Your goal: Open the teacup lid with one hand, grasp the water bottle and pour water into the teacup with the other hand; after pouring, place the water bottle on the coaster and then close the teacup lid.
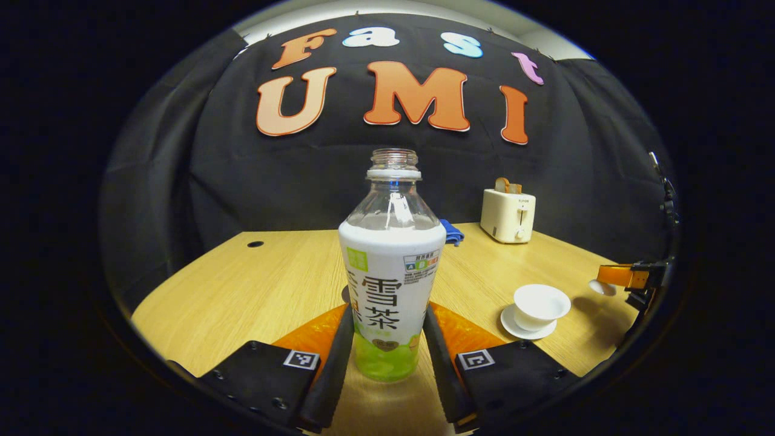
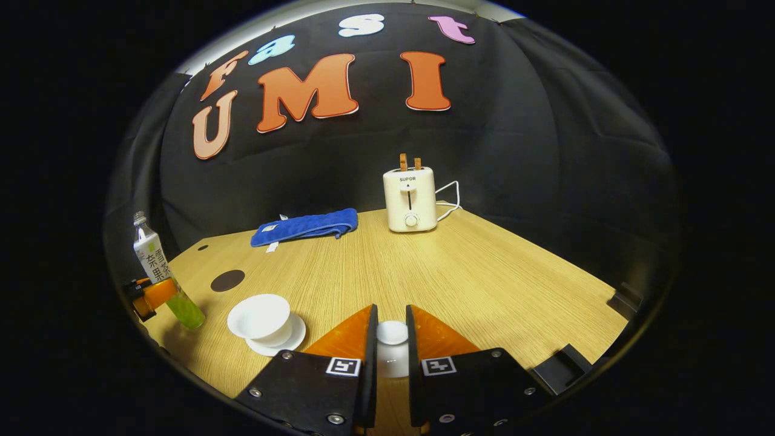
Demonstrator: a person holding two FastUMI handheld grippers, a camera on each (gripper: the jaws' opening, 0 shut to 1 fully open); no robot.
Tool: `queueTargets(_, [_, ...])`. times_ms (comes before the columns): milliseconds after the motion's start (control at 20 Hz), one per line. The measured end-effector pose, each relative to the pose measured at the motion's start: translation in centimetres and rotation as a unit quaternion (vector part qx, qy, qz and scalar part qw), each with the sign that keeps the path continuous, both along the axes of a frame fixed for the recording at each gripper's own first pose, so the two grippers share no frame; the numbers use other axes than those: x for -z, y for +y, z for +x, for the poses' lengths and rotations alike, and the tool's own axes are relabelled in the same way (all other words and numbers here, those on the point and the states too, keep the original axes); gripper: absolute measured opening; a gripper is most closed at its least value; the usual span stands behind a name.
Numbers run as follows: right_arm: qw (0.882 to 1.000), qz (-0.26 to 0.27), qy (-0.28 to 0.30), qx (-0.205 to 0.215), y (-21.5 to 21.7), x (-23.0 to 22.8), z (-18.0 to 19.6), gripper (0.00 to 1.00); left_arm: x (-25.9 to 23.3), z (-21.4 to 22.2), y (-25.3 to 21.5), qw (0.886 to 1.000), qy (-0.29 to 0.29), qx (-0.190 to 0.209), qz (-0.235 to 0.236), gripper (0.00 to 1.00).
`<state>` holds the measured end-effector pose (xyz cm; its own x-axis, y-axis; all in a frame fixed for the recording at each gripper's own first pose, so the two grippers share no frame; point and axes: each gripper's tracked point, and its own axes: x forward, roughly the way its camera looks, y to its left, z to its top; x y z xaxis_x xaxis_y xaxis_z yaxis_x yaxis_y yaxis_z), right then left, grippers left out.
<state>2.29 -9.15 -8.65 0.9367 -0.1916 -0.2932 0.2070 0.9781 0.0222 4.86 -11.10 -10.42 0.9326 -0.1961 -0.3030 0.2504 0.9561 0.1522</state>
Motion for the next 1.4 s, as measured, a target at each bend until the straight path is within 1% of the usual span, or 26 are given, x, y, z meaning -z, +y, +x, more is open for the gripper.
queueTargets(200, [1.0, 0.004, -0.003, 0.002, -0.1, -0.2, -0.5, 0.22, -0.7, -0.3, -0.8, 0.998, -0.003, 0.02, 0.053, 0.68])
queueTargets(450, [1.0, 0.008, -0.005, 0.009, -0.8, -0.4, -0.9, 0.22, -0.6, -0.4, -2.1, 0.992, 0.007, 0.044, 0.118, 0.69])
queueTargets(600, [1.0, 0.011, -0.008, 0.012, -1.2, -0.5, -1.2, 0.22, -0.1, -0.4, -3.6, 0.984, 0.018, 0.067, 0.162, 0.67])
queueTargets(700, [1.0, 0.012, -0.008, 0.012, -1.3, -0.5, -1.3, 0.22, 0.2, -0.4, -4.8, 0.976, 0.024, 0.089, 0.195, 0.69])
queueTargets(750, [1.0, 0.012, -0.008, 0.012, -1.3, -0.4, -1.3, 0.22, 0.4, -0.3, -5.4, 0.972, 0.026, 0.101, 0.212, 0.67])
queueTargets(950, [1.0, 0.016, -0.01, 0.013, -1.6, -0.5, -1.4, 0.22, 1.0, 0.1, -6.7, 0.947, 0.029, 0.139, 0.287, 0.67])
queueTargets(1000, [1.0, 0.016, -0.01, 0.014, -1.6, -0.5, -1.5, 0.22, 1.2, 0.3, -7.0, 0.94, 0.026, 0.148, 0.306, 0.69])
queueTargets(1100, [1.0, 0.018, -0.01, 0.017, -1.9, -0.5, -1.6, 0.22, 1.9, 0.5, -6.9, 0.92, 0.024, 0.158, 0.358, 0.67])
queueTargets(1250, [0.999, 0.024, -0.011, 0.02, -2.2, -0.4, -1.7, 0.22, 2.9, 0.4, -7.0, 0.892, 0.019, 0.178, 0.414, 0.7])
queueTargets(1300, [0.999, 0.025, -0.011, 0.02, -2.3, -0.4, -1.8, 0.22, 2.8, 0.6, -7.1, 0.88, 0.013, 0.184, 0.438, 0.67])
queueTargets(1400, [0.999, 0.027, -0.011, 0.021, -2.5, -0.3, -1.8, 0.22, 2.6, 0.9, -7.0, 0.852, -0.005, 0.194, 0.487, 0.67])
